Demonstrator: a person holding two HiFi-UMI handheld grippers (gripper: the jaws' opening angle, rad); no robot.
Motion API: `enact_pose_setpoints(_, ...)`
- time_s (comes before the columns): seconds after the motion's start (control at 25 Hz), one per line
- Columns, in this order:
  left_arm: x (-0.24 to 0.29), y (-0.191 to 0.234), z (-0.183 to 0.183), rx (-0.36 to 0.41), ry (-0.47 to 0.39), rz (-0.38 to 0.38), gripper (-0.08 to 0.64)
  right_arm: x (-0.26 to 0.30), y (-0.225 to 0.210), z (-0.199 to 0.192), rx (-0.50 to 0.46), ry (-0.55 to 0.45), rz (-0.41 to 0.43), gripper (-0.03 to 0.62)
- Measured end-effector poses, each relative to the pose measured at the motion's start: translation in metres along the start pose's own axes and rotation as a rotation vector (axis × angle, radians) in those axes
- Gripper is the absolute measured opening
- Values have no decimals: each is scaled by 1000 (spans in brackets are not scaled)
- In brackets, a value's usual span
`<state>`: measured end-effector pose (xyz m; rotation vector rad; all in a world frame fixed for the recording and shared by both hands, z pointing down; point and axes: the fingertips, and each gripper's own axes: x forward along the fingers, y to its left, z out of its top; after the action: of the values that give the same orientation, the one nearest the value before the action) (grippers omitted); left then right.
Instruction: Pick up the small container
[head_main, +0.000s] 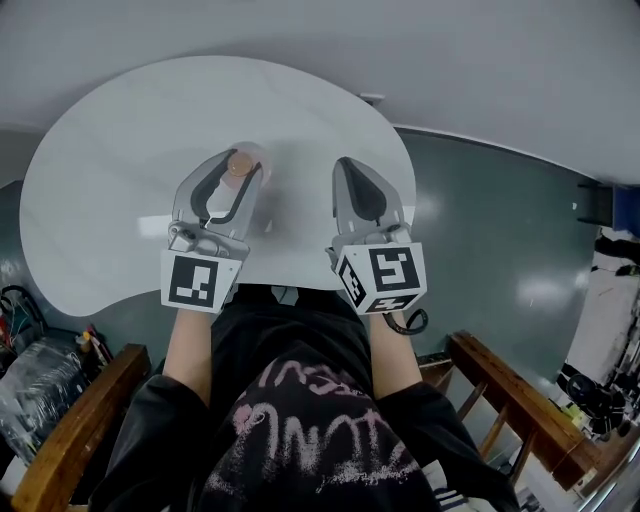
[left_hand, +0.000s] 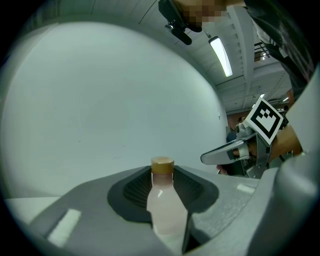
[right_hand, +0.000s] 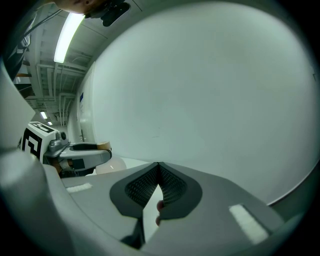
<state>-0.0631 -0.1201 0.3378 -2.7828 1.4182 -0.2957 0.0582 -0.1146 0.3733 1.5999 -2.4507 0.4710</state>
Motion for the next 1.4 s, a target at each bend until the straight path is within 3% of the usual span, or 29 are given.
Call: enact_pose_setpoints(1.4,-22,4,54,65,-53,31,137,-12,10,56,-59,-80,58,9)
